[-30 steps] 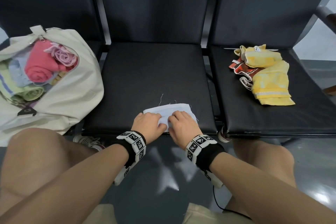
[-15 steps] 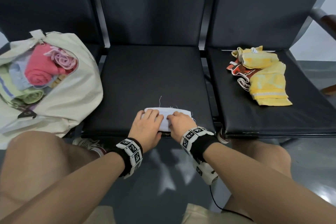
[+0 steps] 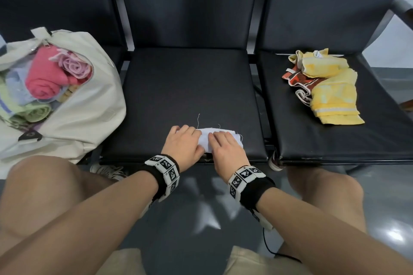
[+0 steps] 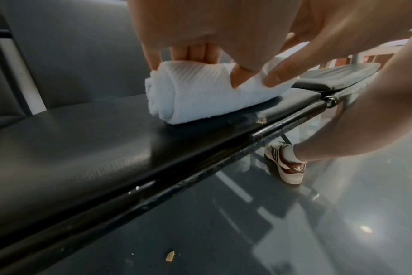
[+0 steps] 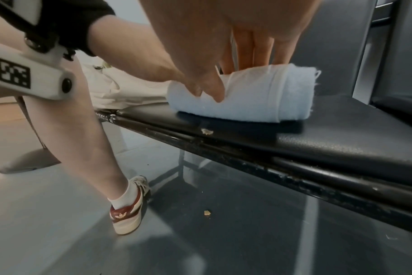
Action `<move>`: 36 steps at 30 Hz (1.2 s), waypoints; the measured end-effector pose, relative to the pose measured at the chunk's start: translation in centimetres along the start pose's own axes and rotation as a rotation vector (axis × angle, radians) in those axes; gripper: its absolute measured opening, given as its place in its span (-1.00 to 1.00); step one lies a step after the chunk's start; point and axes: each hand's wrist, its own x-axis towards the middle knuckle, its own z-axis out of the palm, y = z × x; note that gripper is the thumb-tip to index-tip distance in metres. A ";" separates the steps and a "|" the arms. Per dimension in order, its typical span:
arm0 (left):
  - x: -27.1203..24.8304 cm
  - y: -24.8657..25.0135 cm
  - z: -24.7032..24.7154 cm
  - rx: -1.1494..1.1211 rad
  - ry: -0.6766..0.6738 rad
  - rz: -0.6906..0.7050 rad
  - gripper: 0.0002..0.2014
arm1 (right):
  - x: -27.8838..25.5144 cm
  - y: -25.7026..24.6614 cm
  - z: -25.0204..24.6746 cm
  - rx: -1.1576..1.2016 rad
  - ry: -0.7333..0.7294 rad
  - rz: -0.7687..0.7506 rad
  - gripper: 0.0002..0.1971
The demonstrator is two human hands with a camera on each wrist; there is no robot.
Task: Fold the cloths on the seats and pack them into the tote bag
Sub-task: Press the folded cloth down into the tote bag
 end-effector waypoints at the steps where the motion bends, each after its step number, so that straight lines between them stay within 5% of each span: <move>1: 0.2 0.0 0.0 -0.007 -0.012 -0.010 -0.46 | 0.3 0.0 0.1 -0.015 -0.028 0.007 -0.35; 5: 0.7 0.3 -0.4 -0.035 -0.076 -0.051 -0.31 | 1.0 -0.2 0.3 -0.013 -0.124 0.031 -0.31; 8: 1.1 0.5 -0.5 -0.034 -0.053 -0.079 -0.47 | 1.6 -0.3 0.1 0.009 -0.145 0.051 -0.47; 10: 0.9 0.6 -0.3 -0.033 0.036 -0.056 -0.60 | 2.0 -0.4 -0.1 -0.010 -0.138 0.067 -0.65; 14: -0.7 0.8 1.0 -0.064 0.268 0.002 -0.70 | 3.0 -0.2 -0.8 -0.010 -0.189 0.094 -0.63; 23: -1.4 1.1 1.6 0.135 -0.039 -0.013 -0.14 | 5.0 0.1 -0.7 -0.135 -0.346 0.160 -0.64; 27: -0.5 1.1 1.2 0.144 -0.075 -0.007 -0.18 | 4.8 0.0 -1.1 -0.076 -0.364 0.221 -0.63; 36: -1.4 1.4 -1.2 -0.066 -0.146 -0.166 -0.56 | -0.1 -1.0 -2.2 -0.086 -0.164 0.042 -0.45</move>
